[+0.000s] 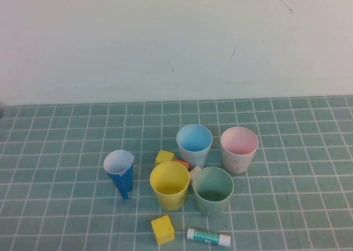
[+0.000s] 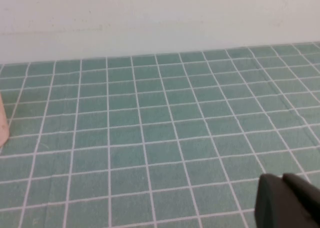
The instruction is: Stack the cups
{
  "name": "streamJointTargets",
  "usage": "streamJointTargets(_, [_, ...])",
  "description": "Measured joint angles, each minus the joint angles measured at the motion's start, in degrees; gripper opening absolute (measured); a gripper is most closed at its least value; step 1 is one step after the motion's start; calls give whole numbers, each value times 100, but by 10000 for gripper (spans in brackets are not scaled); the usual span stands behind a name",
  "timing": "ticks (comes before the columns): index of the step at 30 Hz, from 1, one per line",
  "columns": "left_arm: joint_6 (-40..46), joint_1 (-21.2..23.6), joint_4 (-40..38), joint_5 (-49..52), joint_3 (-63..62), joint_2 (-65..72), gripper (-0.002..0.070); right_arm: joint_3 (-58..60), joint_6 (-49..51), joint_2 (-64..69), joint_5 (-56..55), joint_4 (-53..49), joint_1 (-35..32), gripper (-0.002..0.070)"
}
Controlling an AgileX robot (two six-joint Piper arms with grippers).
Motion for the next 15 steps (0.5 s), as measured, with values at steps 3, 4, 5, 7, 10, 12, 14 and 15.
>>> streamJointTargets(3, [0, 0, -27, 0, 0, 0, -3, 0, 0, 0, 0, 0, 0, -3])
streamJointTargets(4, [0, 0, -35, 0, 0, 0, -3, 0, 0, 0, 0, 0, 0, -3])
streamJointTargets(5, [0, 0, -39, 0, 0, 0, -3, 0, 0, 0, 0, 0, 0, -3])
streamJointTargets(7, [0, 0, -49, 0, 0, 0, -3, 0, 0, 0, 0, 0, 0, -3])
streamJointTargets(10, [0, 0, -64, 0, 0, 0, -3, 0, 0, 0, 0, 0, 0, -3])
streamJointTargets(12, [0, 0, -143, 0, 0, 0, -3, 0, 0, 0, 0, 0, 0, -3])
streamJointTargets(14, [0, 0, -306, 0, 0, 0, -3, 0, 0, 0, 0, 0, 0, -3])
streamJointTargets(15, [0, 0, -474, 0, 0, 0, -3, 0, 0, 0, 0, 0, 0, -3])
